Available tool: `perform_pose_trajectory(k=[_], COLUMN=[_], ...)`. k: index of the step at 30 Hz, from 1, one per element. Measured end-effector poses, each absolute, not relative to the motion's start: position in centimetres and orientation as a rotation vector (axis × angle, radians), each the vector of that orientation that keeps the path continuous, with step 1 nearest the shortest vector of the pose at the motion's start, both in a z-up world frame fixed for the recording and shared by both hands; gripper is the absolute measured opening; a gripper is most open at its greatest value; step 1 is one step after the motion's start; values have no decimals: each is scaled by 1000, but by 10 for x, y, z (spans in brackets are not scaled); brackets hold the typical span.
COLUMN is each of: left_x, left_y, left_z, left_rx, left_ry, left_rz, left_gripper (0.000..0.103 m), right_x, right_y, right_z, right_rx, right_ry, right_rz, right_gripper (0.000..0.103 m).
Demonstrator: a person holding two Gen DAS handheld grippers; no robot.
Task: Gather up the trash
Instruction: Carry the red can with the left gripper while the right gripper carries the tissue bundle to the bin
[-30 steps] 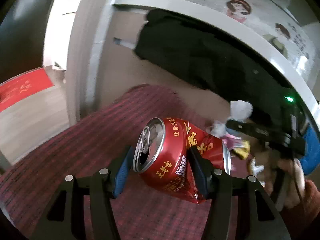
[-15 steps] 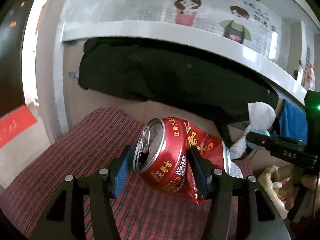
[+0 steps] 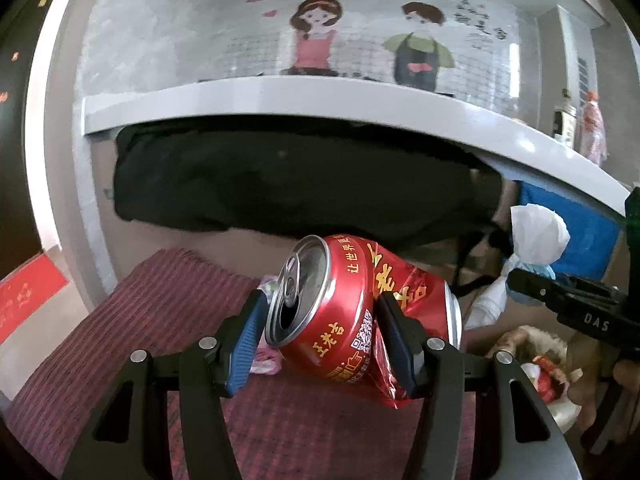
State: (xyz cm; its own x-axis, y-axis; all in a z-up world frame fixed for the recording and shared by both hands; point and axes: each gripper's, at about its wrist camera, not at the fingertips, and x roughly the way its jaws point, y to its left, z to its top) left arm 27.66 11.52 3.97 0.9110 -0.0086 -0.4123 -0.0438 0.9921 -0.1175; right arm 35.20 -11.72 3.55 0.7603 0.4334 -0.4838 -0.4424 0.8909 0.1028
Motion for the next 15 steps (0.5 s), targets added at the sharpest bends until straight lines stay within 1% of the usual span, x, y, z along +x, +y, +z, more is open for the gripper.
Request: perform_pose_trajectory(k=[8, 15], left_x=[287, 298], left_y=[47, -16], left_z=[62, 68], left_rx=[-82, -48], left_ry=[381, 371], left_rz=[-73, -172], left_gripper=[57, 57], right_x=[337, 323], right_y=[-186, -240], right_z=[54, 57], right_rx=[-1, 7], right_ry=[467, 447], right_rz=[405, 316], right_gripper=[37, 37])
